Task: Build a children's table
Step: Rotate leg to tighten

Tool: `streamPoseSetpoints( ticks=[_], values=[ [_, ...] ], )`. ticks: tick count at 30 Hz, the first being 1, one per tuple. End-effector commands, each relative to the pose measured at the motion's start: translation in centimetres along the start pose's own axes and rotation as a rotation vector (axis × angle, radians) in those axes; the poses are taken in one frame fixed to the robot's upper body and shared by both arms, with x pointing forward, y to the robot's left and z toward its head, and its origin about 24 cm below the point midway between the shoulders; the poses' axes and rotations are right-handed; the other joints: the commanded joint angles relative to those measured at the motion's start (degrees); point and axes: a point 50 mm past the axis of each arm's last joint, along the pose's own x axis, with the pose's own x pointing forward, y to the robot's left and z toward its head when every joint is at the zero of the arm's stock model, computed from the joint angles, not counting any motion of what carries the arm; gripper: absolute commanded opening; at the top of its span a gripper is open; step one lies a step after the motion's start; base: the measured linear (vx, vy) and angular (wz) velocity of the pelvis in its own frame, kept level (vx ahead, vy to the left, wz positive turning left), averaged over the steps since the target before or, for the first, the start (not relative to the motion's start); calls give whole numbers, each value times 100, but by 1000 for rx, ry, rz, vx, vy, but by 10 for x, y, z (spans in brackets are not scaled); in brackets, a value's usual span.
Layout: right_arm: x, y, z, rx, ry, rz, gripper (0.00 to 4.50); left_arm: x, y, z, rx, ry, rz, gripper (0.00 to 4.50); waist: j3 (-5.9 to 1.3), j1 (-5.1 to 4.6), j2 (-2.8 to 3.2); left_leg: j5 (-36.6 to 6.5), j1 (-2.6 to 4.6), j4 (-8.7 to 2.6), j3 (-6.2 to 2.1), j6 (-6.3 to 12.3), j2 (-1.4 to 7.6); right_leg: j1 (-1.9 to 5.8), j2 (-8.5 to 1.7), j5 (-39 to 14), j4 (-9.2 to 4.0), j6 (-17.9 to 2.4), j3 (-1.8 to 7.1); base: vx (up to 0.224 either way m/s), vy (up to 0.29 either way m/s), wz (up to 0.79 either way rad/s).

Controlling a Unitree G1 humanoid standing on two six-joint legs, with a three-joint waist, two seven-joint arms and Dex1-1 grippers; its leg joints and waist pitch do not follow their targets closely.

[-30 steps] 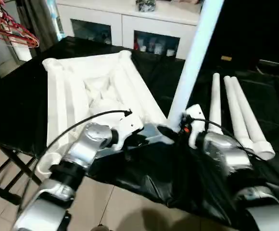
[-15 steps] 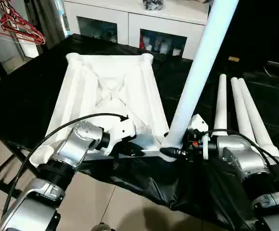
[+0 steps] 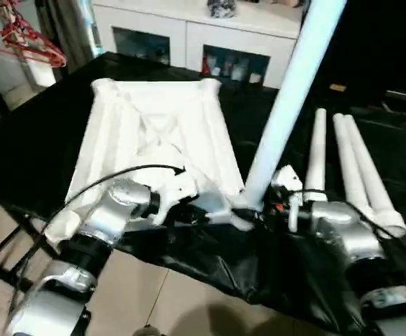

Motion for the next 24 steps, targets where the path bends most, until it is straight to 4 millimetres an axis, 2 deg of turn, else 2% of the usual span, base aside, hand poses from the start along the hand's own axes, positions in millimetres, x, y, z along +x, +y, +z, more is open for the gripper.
streamPoseSetpoints(
  ticks=[1,2,3,4,5,8,9,10,11,14,16,17,18,19,22,23,24],
  values=[
    [18,12,-17,51,64,-18,284,19,-4,25,16,-100,2,0,-272,-15,0,-1502,76,-413,-171,82,392,215,-681,-2493,-579,-791,375,0,0,0],
    [28,12,-19,106,39,-123,284,28,-4,31,7,-109,41,0,-278,-31,-15,-1461,70,-411,-166,78,396,209,-685,-2487,-575,-781,385,0,0,0],
    [33,13,-19,126,30,-177,284,33,-5,34,7,-112,67,0,-264,-56,11,-1493,75,-419,-179,73,389,186,-680,-2601,-590,-761,380,0,0,0],
    [38,13,-20,132,29,-232,284,37,-6,37,5,-116,84,0,-273,-70,2,-1484,58,-423,-187,51,389,201,-684,-2690,-596,-693,373,0,0,0],
    [45,14,-21,152,33,-302,284,44,-8,41,3,-125,97,0,-267,-75,11,-1493,64,-424,-187,42,390,181,-688,-2749,-610,-651,375,0,0,0],
    [52,18,-20,171,17,-312,284,48,-11,44,1,-135,96,0,-273,-89,15,-1526,61,-416,-179,96,373,177,-689,-2824,-634,-593,380,0,0,0],
    [53,19,-18,179,3,-310,284,49,-12,45,4,-136,92,0,-276,-83,11,-1526,68,-415,-172,132,375,161,-688,-2800,-640,-574,387,0,0,0],
    [55,20,-17,185,-7,-308,284,49,-12,45,8,-138,90,0,-281,-86,20,-1486,38,-427,-180,156,381,181,-682,-2679,-619,-587,387,0,0,0],
    [55,20,-16,189,-14,-309,340,49,-13,45,13,-140,80,0,-287,-86,35,-1461,33,-436,-184,164,396,182,-671,-2522,-595,-617,388,0,0,0],
    [56,18,-12,191,-31,-301,359,47,-15,45,36,-153,53,0,-300,-94,42,-1450,38,-430,-173,169,399,180,-678,-2289,-571,-721,402,0,0,0],
    [56,16,-8,147,-29,-304,389,45,-16,44,50,-156,39,0,-307,-93,38,-1383,30,-427,-167,176,398,189,-674,-2145,-550,-778,406,0,0,0],
    [54,14,-5,118,-30,-287,397,43,-16,42,66,-153,30,0,-313,-85,101,-1316,26,-419,-163,173,396,192,-676,-1984,-532,-833,411,0,0,0],
    [51,12,-1,79,-35,-245,401,40,-16,38,76,-139,21,0,-321,-93,69,-1245,11,-416,-155,209,399,215,-663,-1701,-499,-900,411,0,0,0],
    [50,12,-1,70,-36,-232,401,39,-15,37,77,-135,19,0,-324,-92,60,-1215,-1,-409,-154,239,392,228,-661,-1649,-493,-912,406,0,0,0],
    [35,11,1,-62,5,-93,401,29,-15,29,82,-121,-43,0,-336,-75,70,-1031,-31,-378,-141,363,381,267,-653,-1384,-462,-954,398,0,0,0],
    [32,11,1,-80,13,-67,401,27,-14,28,82,-120,-55,0,-348,-67,80,-827,-42,-369,-137,455,397,266,-641,-1023,-410,-1019,402,0,0,0],
    [27,11,1,-92,18,-20,401,23,-13,26,81,-118,-73,0,-354,-63,86,-790,-42,-361,-133,484,395,273,-636,-914,-394,-1045,400,0,0,0]
  ],
)
